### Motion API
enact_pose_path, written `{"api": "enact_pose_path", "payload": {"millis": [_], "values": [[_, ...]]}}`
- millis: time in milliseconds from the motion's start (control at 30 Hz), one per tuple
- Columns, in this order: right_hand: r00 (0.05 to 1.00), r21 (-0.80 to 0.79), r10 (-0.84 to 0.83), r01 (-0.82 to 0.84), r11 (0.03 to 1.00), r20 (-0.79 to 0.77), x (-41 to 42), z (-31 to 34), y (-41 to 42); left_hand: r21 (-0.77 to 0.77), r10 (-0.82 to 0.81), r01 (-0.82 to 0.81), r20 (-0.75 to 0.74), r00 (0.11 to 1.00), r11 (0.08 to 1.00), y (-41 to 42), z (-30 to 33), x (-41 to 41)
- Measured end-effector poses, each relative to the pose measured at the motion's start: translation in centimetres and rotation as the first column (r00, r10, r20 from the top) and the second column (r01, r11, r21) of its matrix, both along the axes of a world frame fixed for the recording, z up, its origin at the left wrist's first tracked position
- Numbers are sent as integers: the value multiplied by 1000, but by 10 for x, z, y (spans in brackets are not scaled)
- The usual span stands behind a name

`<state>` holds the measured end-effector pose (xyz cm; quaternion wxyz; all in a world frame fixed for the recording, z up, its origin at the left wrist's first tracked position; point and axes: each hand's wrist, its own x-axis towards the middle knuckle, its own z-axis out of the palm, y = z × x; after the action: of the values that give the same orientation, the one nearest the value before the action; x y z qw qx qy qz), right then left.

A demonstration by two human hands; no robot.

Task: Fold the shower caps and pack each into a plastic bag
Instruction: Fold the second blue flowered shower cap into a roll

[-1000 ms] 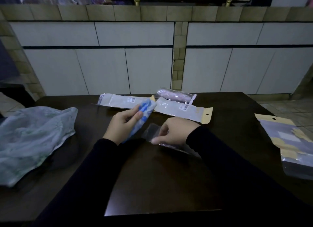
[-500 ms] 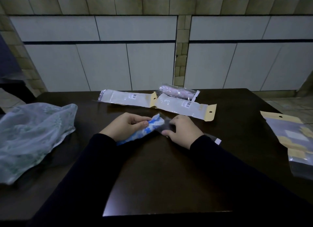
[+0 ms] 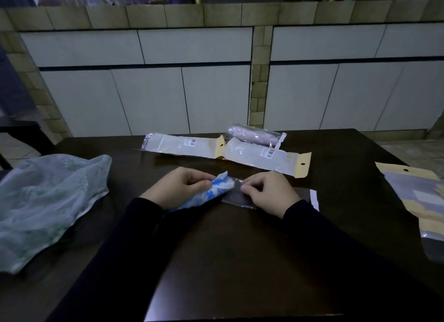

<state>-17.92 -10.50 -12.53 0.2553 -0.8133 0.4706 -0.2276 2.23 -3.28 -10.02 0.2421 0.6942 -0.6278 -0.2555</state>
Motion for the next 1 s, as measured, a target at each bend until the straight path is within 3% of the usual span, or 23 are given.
{"api": "enact_pose_path", "payload": {"millis": [200,500,633,833,1000], "values": [[992,-83,-2,-9,996,-126,4,-3,1,35,12,-13,39,999,999,-2,0,1],[985,-37,-77,83,996,153,0,-10,-1,-17,23,-22,50,999,1000,-1,-3,3],[969,-82,-46,67,994,244,0,-11,2,46,-2,-1,73,997,999,-1,3,7],[947,-164,80,-30,986,312,4,-12,6,138,-131,104,208,969,985,-8,24,4],[948,-36,119,-113,993,297,0,-9,6,120,-174,153,190,966,981,-10,24,-4]]}}
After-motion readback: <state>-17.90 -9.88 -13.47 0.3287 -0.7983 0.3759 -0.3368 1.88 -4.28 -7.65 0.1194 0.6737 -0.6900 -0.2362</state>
